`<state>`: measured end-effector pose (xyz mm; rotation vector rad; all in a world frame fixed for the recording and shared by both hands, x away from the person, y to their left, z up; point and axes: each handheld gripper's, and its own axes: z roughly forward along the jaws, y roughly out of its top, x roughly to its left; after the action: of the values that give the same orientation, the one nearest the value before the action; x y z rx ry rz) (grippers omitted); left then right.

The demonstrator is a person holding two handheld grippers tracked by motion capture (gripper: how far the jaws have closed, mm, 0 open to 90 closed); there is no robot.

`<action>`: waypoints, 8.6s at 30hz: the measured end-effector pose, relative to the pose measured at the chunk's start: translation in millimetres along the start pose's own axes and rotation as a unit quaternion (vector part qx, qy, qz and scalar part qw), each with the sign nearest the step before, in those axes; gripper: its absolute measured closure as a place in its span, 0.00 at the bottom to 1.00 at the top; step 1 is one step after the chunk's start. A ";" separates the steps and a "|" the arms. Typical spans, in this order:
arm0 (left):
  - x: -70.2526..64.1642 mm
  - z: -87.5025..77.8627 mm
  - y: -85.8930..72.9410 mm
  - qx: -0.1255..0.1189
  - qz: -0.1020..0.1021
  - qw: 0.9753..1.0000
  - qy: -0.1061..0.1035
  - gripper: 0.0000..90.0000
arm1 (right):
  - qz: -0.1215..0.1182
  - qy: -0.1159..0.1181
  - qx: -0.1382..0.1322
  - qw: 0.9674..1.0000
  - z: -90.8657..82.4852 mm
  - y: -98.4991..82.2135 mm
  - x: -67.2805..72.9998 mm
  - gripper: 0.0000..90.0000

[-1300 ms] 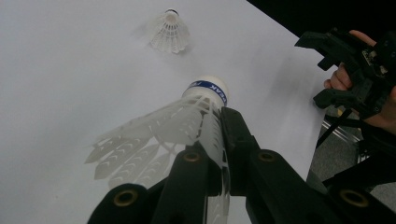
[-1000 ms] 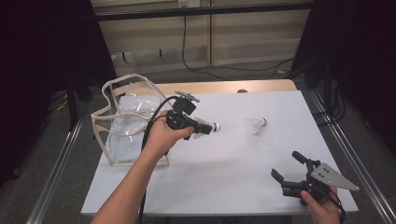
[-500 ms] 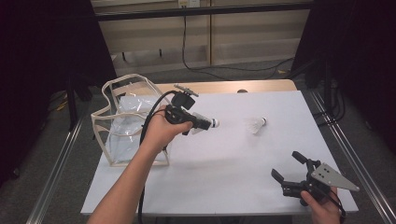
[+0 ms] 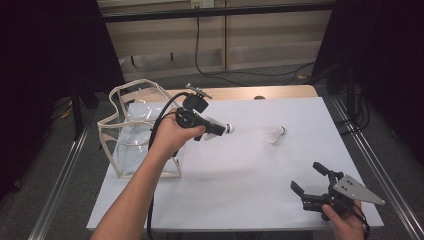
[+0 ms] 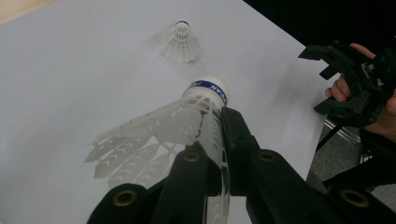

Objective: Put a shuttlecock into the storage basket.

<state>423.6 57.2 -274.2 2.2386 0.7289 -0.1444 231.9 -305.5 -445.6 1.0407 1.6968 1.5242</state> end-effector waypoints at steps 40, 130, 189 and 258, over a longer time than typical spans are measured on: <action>9.3 -32.0 20.6 -0.007 -0.009 1.000 0.025 0.98 | 0.000 -0.001 -0.001 1.000 0.0 0.0 -0.2 0.03; 58.7 -107.0 21.7 -0.034 -0.063 0.990 0.119 0.98 | 0.001 -0.001 0.001 1.000 0.2 -0.2 -0.2 0.03; 105.4 -137.8 -11.8 -0.045 -0.128 0.967 0.215 0.97 | 0.000 -0.001 0.001 1.000 0.2 -0.3 0.1 0.03; 143.1 -117.2 -30.6 -0.060 -0.178 0.951 0.246 0.78 | 0.004 -0.001 0.003 1.000 0.7 -1.3 -0.7 0.03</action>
<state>511.8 221.6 -256.7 2.0212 1.3698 0.2911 232.7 -305.8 -447.0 1.0520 1.6992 1.5239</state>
